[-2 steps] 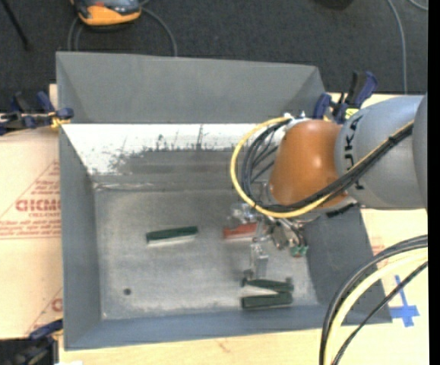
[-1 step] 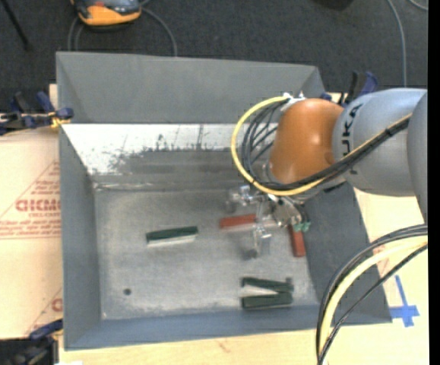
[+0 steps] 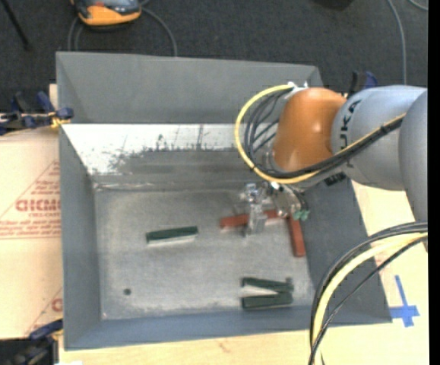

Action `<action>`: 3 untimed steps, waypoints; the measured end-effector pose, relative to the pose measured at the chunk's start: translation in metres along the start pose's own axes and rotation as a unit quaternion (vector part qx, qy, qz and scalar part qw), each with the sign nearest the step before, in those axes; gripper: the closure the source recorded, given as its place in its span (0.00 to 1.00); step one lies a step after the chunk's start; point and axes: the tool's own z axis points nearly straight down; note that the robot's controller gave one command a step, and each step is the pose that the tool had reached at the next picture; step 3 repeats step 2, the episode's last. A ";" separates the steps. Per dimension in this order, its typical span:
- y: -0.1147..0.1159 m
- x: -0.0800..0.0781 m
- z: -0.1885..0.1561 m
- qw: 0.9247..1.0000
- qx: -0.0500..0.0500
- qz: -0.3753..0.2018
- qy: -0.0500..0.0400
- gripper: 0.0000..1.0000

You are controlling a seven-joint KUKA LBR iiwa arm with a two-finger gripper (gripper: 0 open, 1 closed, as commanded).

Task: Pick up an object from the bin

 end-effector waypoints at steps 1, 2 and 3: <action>0.000 0.000 0.000 1.000 0.000 0.000 0.000 1.00; -0.032 -0.013 -0.192 1.000 0.002 0.008 -0.003 1.00; -0.032 -0.013 -0.192 1.000 0.002 0.008 -0.003 1.00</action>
Offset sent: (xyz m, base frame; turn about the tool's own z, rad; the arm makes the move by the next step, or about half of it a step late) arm 0.0135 -0.0280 0.1853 0.0120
